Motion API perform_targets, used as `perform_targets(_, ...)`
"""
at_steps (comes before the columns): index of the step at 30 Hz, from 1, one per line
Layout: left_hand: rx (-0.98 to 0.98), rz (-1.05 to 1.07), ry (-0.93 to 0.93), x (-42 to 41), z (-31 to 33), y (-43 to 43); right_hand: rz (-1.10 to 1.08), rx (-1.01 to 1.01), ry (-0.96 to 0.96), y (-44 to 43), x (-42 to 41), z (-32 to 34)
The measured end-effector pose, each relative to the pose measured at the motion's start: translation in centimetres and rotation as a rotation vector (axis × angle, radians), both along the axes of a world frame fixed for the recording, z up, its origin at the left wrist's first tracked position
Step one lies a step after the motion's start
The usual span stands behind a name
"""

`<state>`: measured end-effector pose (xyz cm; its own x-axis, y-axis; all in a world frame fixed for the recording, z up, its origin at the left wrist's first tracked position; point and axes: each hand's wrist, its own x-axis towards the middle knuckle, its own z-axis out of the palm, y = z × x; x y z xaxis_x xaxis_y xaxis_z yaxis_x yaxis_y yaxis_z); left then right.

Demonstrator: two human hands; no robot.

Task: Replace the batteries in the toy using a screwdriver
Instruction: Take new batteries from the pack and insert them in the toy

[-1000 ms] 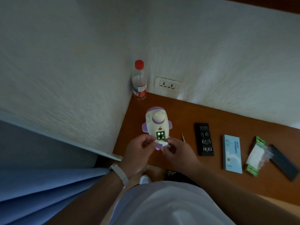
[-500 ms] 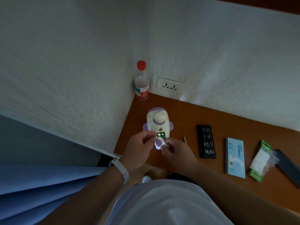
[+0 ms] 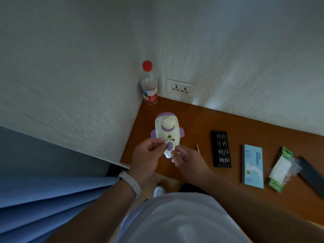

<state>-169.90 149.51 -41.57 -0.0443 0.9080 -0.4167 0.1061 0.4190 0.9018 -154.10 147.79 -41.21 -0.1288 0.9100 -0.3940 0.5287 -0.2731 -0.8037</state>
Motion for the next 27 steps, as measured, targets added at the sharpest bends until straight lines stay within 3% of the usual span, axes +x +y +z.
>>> perform_targets(27, 0.048, -0.087, 0.089, 0.07, -0.18, -0.47, -0.048, -0.061, -0.007, 0.38, 0.26, 0.06)
